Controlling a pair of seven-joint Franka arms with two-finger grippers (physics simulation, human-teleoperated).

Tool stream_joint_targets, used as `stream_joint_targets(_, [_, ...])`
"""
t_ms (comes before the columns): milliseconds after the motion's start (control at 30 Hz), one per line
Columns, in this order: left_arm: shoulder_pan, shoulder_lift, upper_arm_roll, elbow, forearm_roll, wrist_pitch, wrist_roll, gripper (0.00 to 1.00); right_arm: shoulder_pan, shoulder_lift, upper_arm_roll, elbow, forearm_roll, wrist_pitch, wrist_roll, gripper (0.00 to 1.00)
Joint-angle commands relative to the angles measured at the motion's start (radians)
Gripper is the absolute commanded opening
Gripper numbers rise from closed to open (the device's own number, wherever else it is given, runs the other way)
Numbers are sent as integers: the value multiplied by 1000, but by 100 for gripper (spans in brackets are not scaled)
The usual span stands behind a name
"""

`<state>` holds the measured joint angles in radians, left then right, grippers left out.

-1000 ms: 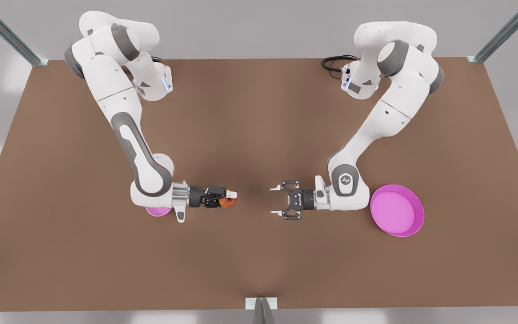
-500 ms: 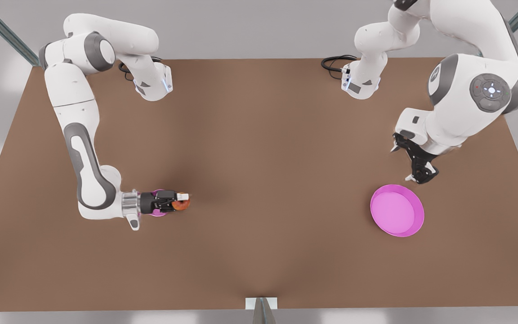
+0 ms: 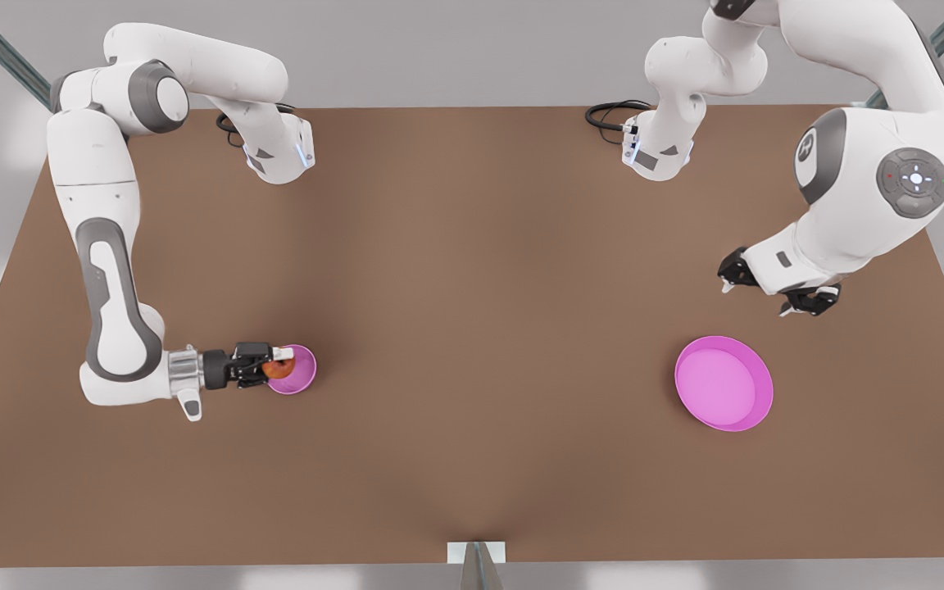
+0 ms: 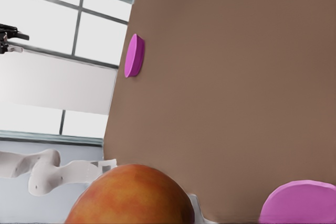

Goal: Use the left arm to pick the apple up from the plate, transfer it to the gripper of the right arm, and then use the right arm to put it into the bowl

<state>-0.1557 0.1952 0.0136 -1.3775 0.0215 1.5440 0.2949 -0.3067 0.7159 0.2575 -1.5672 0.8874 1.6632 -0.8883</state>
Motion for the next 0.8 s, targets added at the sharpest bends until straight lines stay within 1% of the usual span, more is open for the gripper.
stream_joint_targets(0, [-1, -2, 0, 2, -11, -5, -563, 100, 1, -1, 0, 4, -97, 18, -29, 70])
stream_joint_targets(433, [2, -3, -1, 2, -17, -19, -560, 100, 11, -3, 6, 32, -378, 185, -34, 70])
stream_joint_targets(633, [4, -2, 0, 2, -15, -19, -560, 100, 18, 3, 9, 24, -393, 196, -34, 71])
stream_joint_targets(767, [4, -2, 0, 2, -15, -19, -560, 100, 35, 3, 9, 6, -393, 194, -34, 78])
